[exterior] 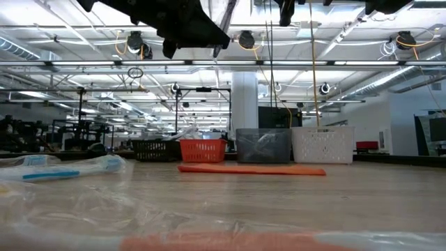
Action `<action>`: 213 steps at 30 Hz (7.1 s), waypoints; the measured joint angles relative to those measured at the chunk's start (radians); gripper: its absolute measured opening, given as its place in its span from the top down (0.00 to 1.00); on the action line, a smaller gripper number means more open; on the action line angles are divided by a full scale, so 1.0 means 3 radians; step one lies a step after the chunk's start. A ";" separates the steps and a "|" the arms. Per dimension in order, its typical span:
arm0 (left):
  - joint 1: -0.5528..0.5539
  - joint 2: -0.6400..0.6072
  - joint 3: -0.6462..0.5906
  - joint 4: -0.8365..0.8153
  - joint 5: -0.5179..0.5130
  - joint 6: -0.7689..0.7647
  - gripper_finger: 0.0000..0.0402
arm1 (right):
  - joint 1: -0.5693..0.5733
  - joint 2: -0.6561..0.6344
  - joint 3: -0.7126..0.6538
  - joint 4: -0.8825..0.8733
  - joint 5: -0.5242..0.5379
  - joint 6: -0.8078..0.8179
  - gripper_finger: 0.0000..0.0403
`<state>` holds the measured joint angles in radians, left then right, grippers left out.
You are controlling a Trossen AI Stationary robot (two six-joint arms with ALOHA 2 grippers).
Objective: Pick & Place Toothbrushes
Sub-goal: Put the violet toothbrush into the black bin, then put the blue toothbrush into the black transparent bin
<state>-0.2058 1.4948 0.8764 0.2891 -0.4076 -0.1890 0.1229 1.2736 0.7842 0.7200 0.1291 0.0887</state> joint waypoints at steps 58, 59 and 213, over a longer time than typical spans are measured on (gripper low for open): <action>0.2163 -0.0509 -0.0270 -0.2107 0.0170 -0.0809 0.98 | 0.0536 0.0116 0.0001 -0.0371 0.0016 0.0069 0.69; 0.2194 -0.0493 -0.0273 -0.2071 0.0179 -0.0809 0.98 | 0.0536 0.0116 0.0001 -0.0372 0.0015 0.0067 0.69; -0.1576 0.0178 -0.0236 -0.4180 0.0938 -0.5054 0.97 | 0.0513 0.0395 -0.0001 -0.0323 0.0175 0.0000 0.69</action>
<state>-0.6787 1.5481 0.8058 -0.9649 -0.1261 -1.7052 0.2767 1.3922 0.7837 0.6232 0.1818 0.0887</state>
